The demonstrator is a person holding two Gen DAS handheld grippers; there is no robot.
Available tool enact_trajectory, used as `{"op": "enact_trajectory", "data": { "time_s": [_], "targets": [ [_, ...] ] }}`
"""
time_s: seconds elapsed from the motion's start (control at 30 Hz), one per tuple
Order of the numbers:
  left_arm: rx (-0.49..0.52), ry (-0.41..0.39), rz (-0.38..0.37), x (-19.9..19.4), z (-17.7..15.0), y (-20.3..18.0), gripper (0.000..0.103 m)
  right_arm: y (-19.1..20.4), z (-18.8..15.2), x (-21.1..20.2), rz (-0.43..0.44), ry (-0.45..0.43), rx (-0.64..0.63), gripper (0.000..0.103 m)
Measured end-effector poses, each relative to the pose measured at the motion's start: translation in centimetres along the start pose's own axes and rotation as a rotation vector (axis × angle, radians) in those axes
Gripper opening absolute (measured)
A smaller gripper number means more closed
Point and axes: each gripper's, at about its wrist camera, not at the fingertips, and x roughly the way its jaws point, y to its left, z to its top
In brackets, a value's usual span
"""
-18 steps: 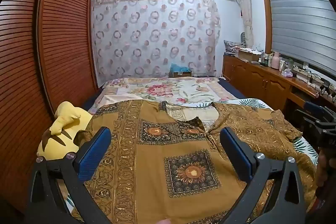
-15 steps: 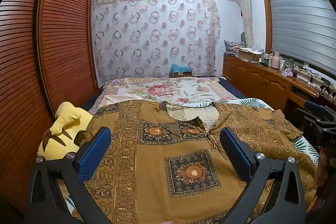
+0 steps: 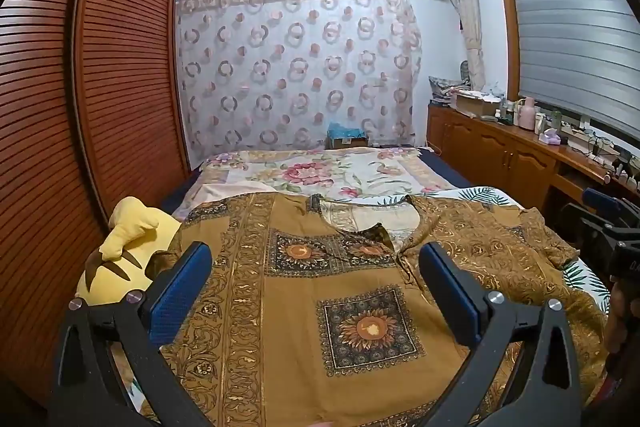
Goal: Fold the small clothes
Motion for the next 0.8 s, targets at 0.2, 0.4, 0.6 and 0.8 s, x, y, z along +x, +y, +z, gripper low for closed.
{"op": "enact_trajectory", "data": {
  "time_s": [0.2,0.4,0.6,0.8],
  "targets": [
    [0.002,-0.004,0.004,-0.24,0.55,0.95,0.103,-0.01,-0.04,0.12,0.002,0.001,-0.003,0.103],
    [0.003,-0.003,0.003,-0.24,0.49,0.74,0.103,-0.03,0.03,0.12,0.003,-0.001,-0.003,0.103],
    [0.005,-0.005,0.005,-0.22,0.46,0.66,0.103,-0.01,-0.02,0.12,0.000,-0.002,-0.003,0.103],
    [0.004,-0.005,0.004,-0.44,0.49,0.67,0.103,0.01,-0.03,0.10,0.000,-0.003,-0.003,0.103]
  ]
}}
